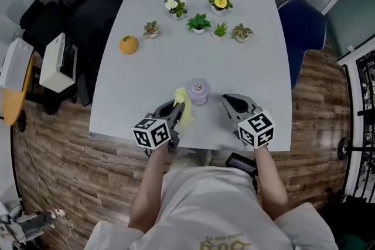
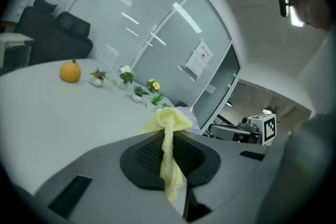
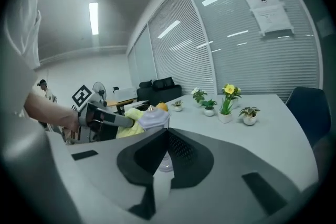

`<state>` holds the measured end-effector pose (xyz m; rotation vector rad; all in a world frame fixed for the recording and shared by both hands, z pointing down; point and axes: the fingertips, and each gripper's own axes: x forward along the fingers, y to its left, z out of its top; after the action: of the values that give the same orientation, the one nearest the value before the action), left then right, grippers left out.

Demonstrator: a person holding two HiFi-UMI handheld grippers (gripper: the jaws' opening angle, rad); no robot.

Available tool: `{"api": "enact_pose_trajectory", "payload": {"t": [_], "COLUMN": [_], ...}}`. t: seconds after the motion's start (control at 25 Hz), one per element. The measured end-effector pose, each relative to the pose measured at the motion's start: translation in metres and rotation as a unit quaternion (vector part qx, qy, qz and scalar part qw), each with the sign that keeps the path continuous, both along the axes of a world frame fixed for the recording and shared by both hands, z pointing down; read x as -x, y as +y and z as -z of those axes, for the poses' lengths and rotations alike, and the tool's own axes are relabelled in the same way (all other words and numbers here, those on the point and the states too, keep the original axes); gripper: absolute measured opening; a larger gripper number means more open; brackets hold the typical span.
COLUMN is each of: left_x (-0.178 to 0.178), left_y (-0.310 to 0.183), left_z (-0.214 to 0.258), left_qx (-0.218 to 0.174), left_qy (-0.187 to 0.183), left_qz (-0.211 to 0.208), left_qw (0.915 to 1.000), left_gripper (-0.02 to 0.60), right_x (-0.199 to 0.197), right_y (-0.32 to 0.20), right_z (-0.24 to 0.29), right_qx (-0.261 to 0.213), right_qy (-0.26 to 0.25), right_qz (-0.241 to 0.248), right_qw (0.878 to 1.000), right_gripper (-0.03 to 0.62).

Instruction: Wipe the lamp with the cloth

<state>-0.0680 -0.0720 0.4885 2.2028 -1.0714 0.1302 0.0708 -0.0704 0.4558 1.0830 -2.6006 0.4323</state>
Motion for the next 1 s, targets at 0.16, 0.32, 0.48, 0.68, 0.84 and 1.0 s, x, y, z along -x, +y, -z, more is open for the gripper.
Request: {"api": "enact_pose_trajectory", "payload": {"t": [0.16,0.32,0.48,0.68,0.84,1.0], "left_x": [0.000,-0.005,-0.006,-0.006,-0.007,-0.008], "left_y": [0.004,0.009,0.014,0.016,0.016,0.015], "left_z": [0.050,0.093,0.103,0.100,0.099,0.099], "left_qx": [-0.085,-0.163,-0.177,-0.169,-0.167,-0.168], "left_qy": [-0.040,-0.079,-0.076,-0.071,-0.068,-0.067], "left_qz": [-0.006,-0.003,0.004,0.010,0.010,0.007], "left_qw": [0.9956,0.9834,0.9813,0.9831,0.9836,0.9836], "left_gripper": [0.025,0.025,0.025,0.024,0.023,0.023], "right_x": [-0.009,-0.014,-0.016,-0.021,-0.021,-0.021], "right_y": [0.006,0.014,0.021,0.023,0.025,0.024], "right_z": [0.040,0.073,0.081,0.081,0.081,0.081], "right_qx": [-0.014,-0.042,-0.058,-0.061,-0.066,-0.068], "right_qy": [-0.084,-0.120,-0.107,-0.086,-0.067,-0.064], "right_qz": [-0.038,-0.071,-0.088,-0.096,-0.093,-0.094], "right_qw": [0.996,0.989,0.989,0.990,0.991,0.991], "right_gripper": [0.014,0.015,0.015,0.014,0.014,0.014]}}
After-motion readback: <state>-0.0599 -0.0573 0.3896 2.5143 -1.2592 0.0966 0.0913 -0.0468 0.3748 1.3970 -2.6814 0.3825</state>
